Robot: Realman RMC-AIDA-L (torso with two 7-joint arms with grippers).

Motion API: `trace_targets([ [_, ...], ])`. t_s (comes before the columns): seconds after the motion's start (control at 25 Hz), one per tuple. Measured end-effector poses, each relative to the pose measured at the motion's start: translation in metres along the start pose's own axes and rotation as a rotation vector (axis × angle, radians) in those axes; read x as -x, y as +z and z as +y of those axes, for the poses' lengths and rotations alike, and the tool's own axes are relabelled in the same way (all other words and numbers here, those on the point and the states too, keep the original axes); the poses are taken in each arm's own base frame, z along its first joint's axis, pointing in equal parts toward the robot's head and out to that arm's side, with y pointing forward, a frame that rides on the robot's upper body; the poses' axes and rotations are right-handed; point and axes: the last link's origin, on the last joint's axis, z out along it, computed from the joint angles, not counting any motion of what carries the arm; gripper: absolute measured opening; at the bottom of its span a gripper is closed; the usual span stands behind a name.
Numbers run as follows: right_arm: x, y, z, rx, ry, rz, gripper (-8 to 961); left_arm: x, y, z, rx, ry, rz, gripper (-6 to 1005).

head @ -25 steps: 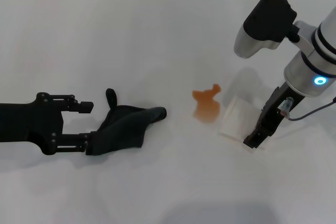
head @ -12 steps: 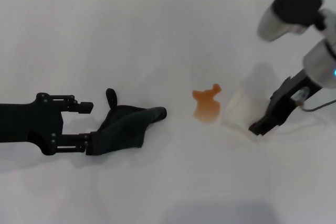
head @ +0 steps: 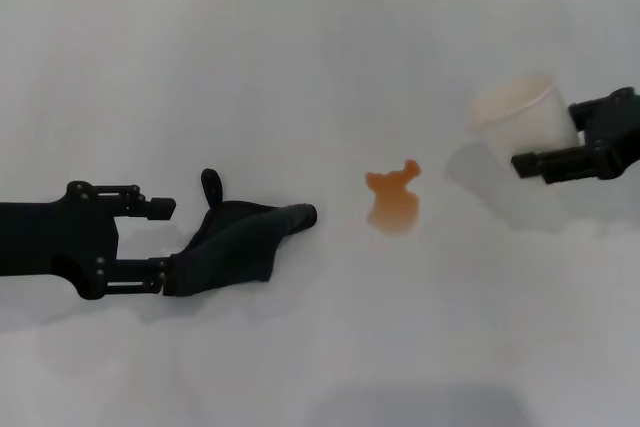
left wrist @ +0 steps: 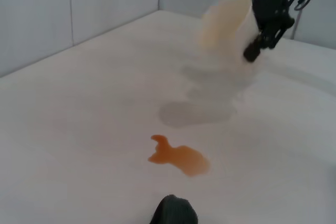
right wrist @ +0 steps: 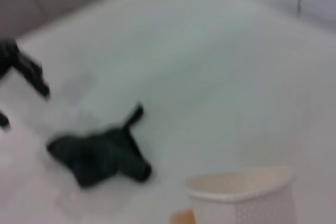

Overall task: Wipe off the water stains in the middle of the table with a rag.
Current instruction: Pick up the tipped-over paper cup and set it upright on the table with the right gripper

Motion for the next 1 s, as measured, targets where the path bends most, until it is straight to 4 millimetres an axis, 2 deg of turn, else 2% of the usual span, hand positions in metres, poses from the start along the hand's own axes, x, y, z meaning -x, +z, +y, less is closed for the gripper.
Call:
trace_targets([
  [0.16,-0.015,-0.009,-0.002,0.02,-0.017,-0.138,626,0.0,0.0,0.0,-0.001,-0.002,0.004,700],
  [0.24,-0.033,-0.013,-0.003,0.024,-0.053,-0.313,623,-0.001,0.001,0.0,-0.001,-0.003,0.008,700],
  [0.44,-0.054,-0.006,0.0,0.02,-0.092,-0.495,623,-0.001,0.001,0.0,-0.001,-0.007,0.011,700],
  [0.68,-0.073,0.011,-0.001,-0.01,-0.086,-0.516,624,-0.003,0.003,0.0,0.001,-0.005,0.014,700],
  [1.0,-0.085,0.033,-0.001,-0.066,-0.104,-0.541,618,-0.002,0.004,0.0,0.004,0.012,0.005,700],
])
